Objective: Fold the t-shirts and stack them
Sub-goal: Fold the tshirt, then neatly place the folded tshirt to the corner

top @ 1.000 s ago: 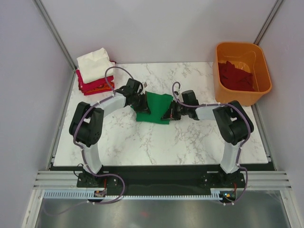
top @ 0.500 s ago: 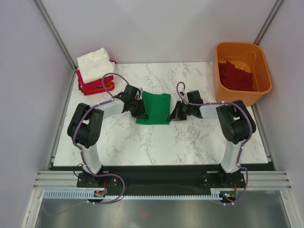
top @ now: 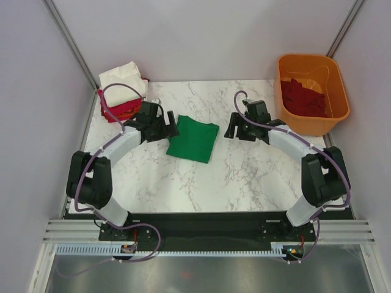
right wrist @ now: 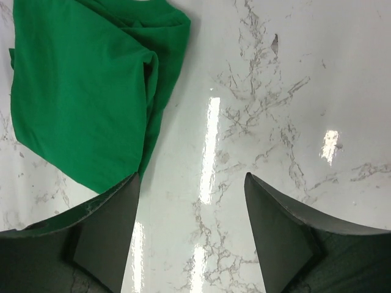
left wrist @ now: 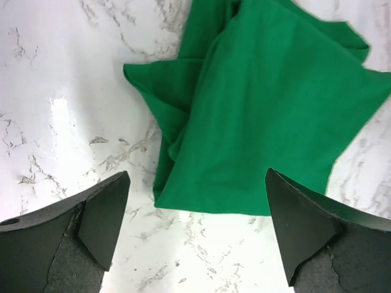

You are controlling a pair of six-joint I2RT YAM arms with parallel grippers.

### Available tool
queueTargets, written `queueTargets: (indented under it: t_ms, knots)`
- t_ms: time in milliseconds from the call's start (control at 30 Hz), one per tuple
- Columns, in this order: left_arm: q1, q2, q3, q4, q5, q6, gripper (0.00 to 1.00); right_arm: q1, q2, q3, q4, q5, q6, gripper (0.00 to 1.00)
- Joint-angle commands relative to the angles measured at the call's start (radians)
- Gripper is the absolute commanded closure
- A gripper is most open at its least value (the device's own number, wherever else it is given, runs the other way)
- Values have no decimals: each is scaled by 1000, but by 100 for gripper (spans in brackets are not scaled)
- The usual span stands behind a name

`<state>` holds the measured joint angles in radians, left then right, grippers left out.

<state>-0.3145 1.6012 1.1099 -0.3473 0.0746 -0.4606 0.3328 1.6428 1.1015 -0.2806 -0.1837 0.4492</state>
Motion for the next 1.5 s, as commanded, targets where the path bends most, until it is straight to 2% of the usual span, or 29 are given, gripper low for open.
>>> queueTargets:
  t_ms: [0,167,367,867,1067,1133,1167,1233,1267,1300,1333,1367,1467]
  knots:
    - [6,40,-31,48,17,75,0,2,-31,0,-54,24,-26,23]
    - [6,126,-21,184,69,128,0,3,-23,-9,-51,12,-26,23]
    - [0,161,-1,251,96,137,0,5,-15,-19,-51,13,-40,23]
    - [0,351,77,291,85,165,0,14,43,-3,-31,-29,-38,25]
    - [-40,372,99,197,166,146,1,14,43,1,-28,-46,-38,25]
    - [-67,373,87,183,174,142,9,14,45,1,-26,-54,-37,25]
    - [-96,387,81,183,188,137,22,12,46,0,-23,-62,-35,26]
    - [-127,414,73,180,198,131,39,14,49,-2,-19,-69,-32,25]
    - [-153,434,71,182,206,125,52,14,49,-3,-12,-74,-32,26]
    - [-164,460,85,163,208,128,61,12,52,-6,-12,-76,-30,25]
    - [-179,457,81,160,167,122,73,14,52,-6,-12,-79,-32,25]
    - [-192,460,85,159,159,122,97,12,52,-8,-11,-80,-32,26]
    - [-178,457,97,154,194,102,98,12,48,-12,-9,-88,-30,26]
